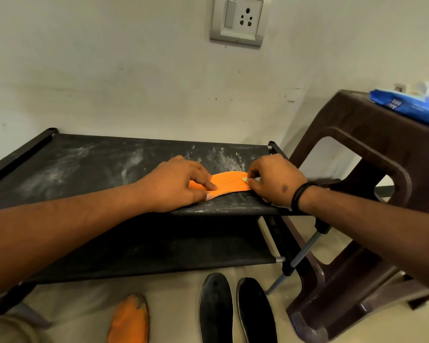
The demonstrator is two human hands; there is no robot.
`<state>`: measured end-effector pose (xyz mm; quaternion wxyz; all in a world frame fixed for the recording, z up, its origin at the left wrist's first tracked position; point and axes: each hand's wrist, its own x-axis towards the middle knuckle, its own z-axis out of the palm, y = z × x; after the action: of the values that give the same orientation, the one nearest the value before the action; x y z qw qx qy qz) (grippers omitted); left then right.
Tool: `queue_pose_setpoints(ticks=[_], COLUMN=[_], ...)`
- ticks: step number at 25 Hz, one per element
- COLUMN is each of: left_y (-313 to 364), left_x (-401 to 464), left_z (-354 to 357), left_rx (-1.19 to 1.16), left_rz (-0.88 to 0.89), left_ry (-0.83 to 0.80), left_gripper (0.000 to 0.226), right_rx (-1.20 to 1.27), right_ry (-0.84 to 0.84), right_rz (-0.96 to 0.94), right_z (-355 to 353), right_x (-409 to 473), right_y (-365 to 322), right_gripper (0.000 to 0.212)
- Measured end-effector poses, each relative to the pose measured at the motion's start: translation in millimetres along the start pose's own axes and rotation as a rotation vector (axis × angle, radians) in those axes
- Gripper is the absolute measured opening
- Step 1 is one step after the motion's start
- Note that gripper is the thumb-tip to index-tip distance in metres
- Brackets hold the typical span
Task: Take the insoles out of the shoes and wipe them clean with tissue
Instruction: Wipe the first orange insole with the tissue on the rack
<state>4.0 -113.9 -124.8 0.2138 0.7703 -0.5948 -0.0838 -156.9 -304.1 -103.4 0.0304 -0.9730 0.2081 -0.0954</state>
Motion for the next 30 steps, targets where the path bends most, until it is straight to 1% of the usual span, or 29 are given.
queue_pose_setpoints(ticks=[3, 5, 7, 10, 12, 14, 16, 18, 20, 23, 25, 26, 28, 30], left_y=[-2, -2, -2, -1, -1, -1, -1, -1, -1, -1, -2, -1, 0, 1], left_x=[0, 0, 0, 1, 1, 1, 1, 0, 0, -1, -1, -1, 0, 0], left_z=[0, 0, 0, -1, 0, 0, 0, -1, -1, 0, 0, 0, 0, -1], left_rx=[0.016, 0.033, 0.046, 0.038, 0.036, 0.034, 0.035, 0.037, 0.042, 0.038, 0.029, 0.022, 0.002, -0.010], left_rz=[0.011, 0.026, 0.030, 0.023, 0.019, 0.019, 0.018, 0.011, 0.013, 0.033, 0.035, 0.033, 0.027, 0.020], left_ry=[-0.015, -0.016, -0.012, 0.000, 0.003, 0.004, 0.003, -0.004, -0.007, 0.002, 0.008, 0.012, 0.022, 0.029], left_gripper=[0.040, 0.036, 0.029, 0.024, 0.026, 0.026, 0.025, 0.026, 0.025, 0.021, 0.020, 0.021, 0.021, 0.022], right_rx=[0.107, 0.186, 0.187, 0.000, -0.135, -0.161, -0.048, 0.080, 0.166, 0.231, 0.143, 0.067, -0.080, -0.105], right_ry=[0.005, -0.039, -0.043, -0.018, -0.014, -0.021, -0.022, -0.008, -0.016, -0.094, -0.116, -0.108, -0.086, -0.058], right_rz=[-0.109, -0.177, -0.211, -0.154, -0.046, 0.064, 0.120, 0.118, 0.046, -0.127, -0.177, -0.164, -0.067, 0.052], right_z=[7, 7, 6, 5, 3, 3, 5, 7, 9, 7, 4, 1, -3, -2], right_x=[-7, -9, -8, -1, 5, 12, 17, 16, 8, -9, -11, -7, 2, 12], right_y=[-22, -31, -30, -13, 0, 6, 5, -5, -21, -44, -42, -37, -21, -8], right_gripper=[0.012, 0.011, 0.012, 0.015, 0.018, 0.020, 0.020, 0.018, 0.017, 0.013, 0.014, 0.015, 0.017, 0.016])
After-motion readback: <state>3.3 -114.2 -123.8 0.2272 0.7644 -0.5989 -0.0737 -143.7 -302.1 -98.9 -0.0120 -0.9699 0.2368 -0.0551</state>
